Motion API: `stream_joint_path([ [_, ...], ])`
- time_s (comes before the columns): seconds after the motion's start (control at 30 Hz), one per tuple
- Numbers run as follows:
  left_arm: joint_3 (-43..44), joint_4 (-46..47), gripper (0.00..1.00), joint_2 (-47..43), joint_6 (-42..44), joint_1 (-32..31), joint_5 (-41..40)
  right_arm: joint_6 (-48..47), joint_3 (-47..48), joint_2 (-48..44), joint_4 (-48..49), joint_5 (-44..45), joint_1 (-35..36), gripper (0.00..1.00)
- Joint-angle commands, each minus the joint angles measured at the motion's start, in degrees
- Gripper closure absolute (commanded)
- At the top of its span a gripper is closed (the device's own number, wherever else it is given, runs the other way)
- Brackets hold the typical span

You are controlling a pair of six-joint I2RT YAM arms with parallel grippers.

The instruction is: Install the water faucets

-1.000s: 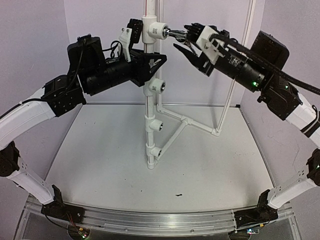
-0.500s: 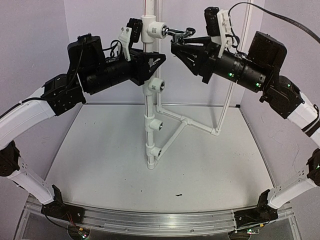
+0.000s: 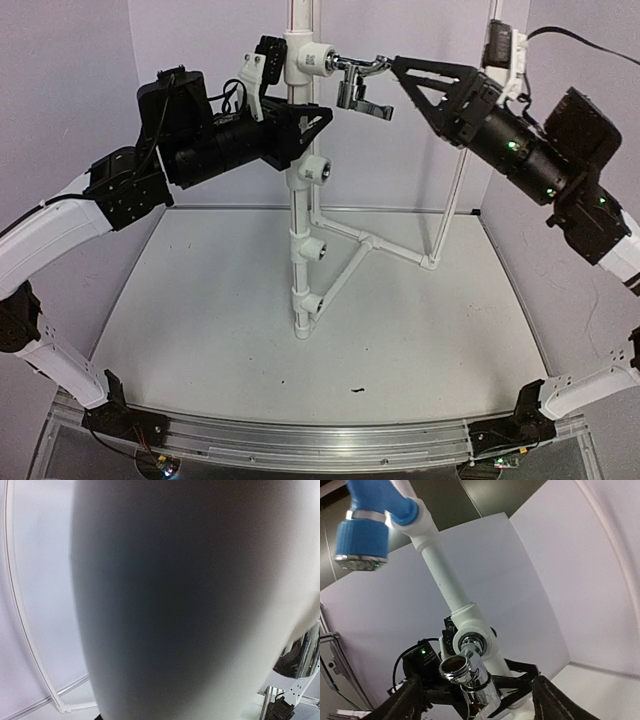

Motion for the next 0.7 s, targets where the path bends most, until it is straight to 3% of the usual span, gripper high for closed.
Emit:
stream_joint_path([
  [0.0,-5.5,-23.6,1.0,3.9,-8.7,-1.4,2.4,-28.7,-0.2,-6.8,-5.8,1.7,0.3,0.16],
  [0.13,-5.4,-23.6,1.0,3.8,-8.6,-1.4,2.4,-56.3,-0.4,-9.2,-13.8,-3.9,0.2,0.13],
  [0.33,-5.2,-23.7,1.0,4.1,-9.0,-1.4,2.5,-91.4,-1.2,-10.1,-16.6,-8.4,0.3,0.11],
  [0.5,-4.7,-23.8,1.0,4.6,-9.0,-1.4,2.5,-114.4,-0.9,-6.4,-16.6,-3.3,0.3,0.04],
  [0.67,-4.2,-24.1,1.0,5.2,-9.0,-1.4,3.0,-124.0,-1.5,-3.8,-9.4,-2.3,0.2,0.02],
])
